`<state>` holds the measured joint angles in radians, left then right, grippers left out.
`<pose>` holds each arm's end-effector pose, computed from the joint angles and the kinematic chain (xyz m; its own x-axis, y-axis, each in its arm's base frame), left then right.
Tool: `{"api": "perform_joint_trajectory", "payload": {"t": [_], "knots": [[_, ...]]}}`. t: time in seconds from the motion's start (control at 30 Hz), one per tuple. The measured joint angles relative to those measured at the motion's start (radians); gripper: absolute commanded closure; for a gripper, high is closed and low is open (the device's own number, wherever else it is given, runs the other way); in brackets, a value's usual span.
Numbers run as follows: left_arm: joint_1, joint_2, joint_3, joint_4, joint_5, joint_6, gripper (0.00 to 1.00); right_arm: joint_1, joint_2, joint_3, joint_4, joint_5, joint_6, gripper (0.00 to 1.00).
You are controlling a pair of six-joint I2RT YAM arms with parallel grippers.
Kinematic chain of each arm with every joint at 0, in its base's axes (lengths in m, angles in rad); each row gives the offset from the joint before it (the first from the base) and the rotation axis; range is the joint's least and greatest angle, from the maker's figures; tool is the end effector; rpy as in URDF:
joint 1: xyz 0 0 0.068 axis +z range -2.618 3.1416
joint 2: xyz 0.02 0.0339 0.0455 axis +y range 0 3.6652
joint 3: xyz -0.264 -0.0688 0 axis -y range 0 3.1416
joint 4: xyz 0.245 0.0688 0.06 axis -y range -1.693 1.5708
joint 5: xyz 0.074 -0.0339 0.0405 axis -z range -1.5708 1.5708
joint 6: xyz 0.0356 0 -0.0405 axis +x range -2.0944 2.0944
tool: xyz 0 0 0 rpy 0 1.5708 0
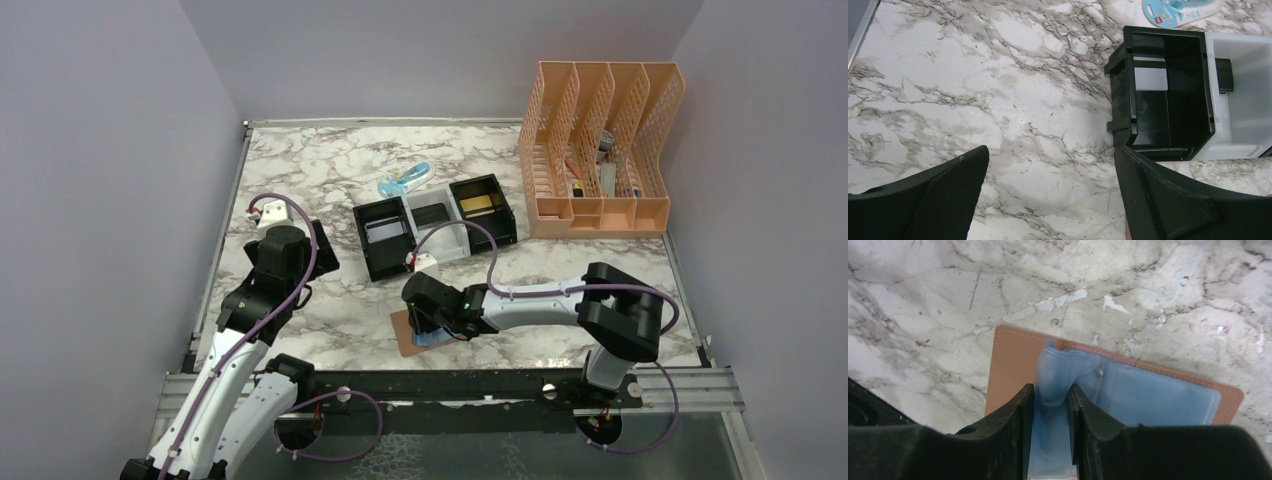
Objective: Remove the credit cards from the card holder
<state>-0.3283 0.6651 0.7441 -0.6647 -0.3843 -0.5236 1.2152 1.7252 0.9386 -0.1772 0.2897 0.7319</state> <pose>0.1377 -0.0328 0.2964 -0.4547 -0.3348 -0.8253 -0.2589 0.9363 -0.2372 0.1271 0.3131 0.1545 -0.7752 -0.2477 -0.5811 -0.4350 0.8764 0.2066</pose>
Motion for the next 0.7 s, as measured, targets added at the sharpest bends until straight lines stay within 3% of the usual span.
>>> {"api": "perform_joint_trajectory", "payload": {"t": [0.1,0.4,0.7], "knots": [[0.0,0.0,0.0,0.0,0.002,0.0,0.01,0.0,-0.016,-0.016,0.017,-0.031,-0.01,0.75],[0.0,0.0,0.0,0.003,0.005,0.0,0.01,0.0,-0.051,-0.016,-0.006,-0.079,-0.076,0.37],[0.0,-0.001,-0.021,0.03,0.078,0.014,0.01,-0.006,-0.195,-0.016,-0.078,-0.01,-0.128,0.33]]}}
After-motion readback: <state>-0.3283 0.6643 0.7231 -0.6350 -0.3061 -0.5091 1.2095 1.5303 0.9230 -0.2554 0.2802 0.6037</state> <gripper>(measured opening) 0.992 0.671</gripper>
